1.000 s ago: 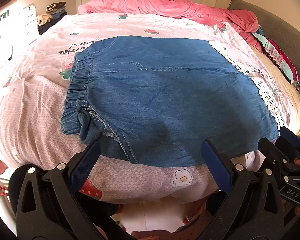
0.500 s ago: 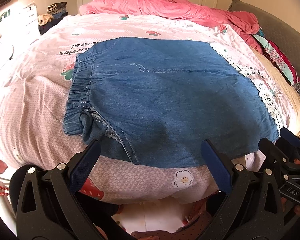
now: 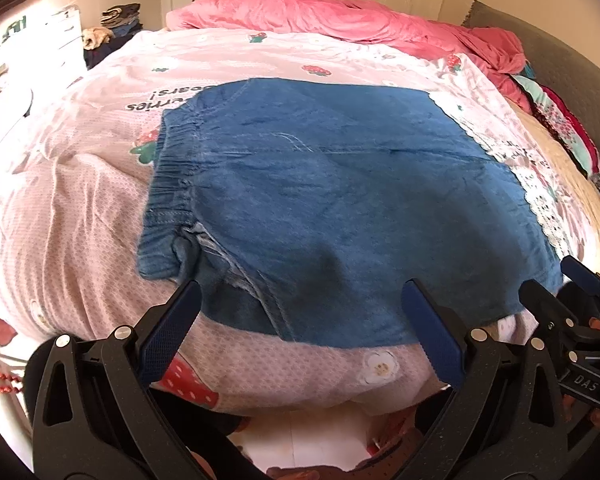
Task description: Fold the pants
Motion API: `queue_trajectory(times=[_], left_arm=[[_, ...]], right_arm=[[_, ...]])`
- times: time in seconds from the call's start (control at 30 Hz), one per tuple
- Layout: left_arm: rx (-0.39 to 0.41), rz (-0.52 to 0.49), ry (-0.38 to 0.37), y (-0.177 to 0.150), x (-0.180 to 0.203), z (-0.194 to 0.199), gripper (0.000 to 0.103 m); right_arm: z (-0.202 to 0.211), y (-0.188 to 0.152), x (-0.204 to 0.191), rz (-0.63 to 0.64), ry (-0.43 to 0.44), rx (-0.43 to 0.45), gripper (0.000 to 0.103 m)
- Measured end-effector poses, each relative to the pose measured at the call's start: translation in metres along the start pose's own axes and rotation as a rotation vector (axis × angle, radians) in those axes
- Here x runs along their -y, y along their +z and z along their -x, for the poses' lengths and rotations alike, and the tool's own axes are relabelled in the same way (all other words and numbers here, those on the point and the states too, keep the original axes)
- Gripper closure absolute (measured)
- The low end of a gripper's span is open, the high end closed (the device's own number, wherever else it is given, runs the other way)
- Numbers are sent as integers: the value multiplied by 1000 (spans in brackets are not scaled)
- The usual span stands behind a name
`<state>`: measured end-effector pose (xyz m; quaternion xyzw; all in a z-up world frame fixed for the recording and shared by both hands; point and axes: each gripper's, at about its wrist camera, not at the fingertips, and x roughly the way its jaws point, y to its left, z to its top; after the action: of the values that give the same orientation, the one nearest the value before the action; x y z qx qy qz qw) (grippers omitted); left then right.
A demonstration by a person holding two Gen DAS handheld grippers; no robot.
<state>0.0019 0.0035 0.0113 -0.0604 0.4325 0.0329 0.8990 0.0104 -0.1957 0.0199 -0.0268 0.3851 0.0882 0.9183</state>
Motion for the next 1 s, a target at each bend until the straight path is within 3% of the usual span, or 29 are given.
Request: queue_trajectory(times=[0.63,1.0], left_arm=[[23,85,61,55,-52,-27,9],[5,168,92,114,-109,-60,9]], right_arm=[[-62,80,-23,141,56,-25,4],[-117,137,-47,223,101,-45,4]])
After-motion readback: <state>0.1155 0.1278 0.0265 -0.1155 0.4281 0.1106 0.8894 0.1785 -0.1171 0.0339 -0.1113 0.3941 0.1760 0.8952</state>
